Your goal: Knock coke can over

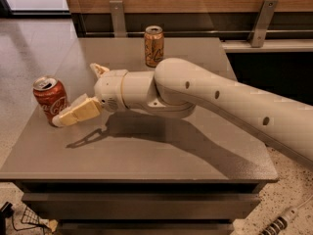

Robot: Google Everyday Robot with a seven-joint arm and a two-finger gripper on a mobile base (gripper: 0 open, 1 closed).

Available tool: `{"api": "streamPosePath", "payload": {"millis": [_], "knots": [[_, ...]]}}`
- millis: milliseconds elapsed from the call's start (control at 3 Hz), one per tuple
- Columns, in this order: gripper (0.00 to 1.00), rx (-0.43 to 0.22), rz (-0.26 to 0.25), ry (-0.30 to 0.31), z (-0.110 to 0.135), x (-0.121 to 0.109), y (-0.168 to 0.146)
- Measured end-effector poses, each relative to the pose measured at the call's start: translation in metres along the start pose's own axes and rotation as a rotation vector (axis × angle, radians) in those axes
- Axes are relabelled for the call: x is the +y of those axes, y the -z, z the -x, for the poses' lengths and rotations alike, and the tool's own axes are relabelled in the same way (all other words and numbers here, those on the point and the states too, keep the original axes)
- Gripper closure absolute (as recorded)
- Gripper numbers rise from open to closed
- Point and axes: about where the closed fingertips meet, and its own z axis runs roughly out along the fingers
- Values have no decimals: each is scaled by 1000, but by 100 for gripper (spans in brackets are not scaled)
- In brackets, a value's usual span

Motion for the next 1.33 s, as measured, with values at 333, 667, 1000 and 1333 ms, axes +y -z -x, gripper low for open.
{"api": "streamPosePath", "payload": {"millis": [333, 667, 1000, 1333], "knots": [[0, -48, -5, -22, -3, -1, -22], [0, -104, -5, -38, -6, 2, -39], [18, -129, 13, -31, -3, 8, -54], [49, -128, 16, -30, -2, 10, -54]]}}
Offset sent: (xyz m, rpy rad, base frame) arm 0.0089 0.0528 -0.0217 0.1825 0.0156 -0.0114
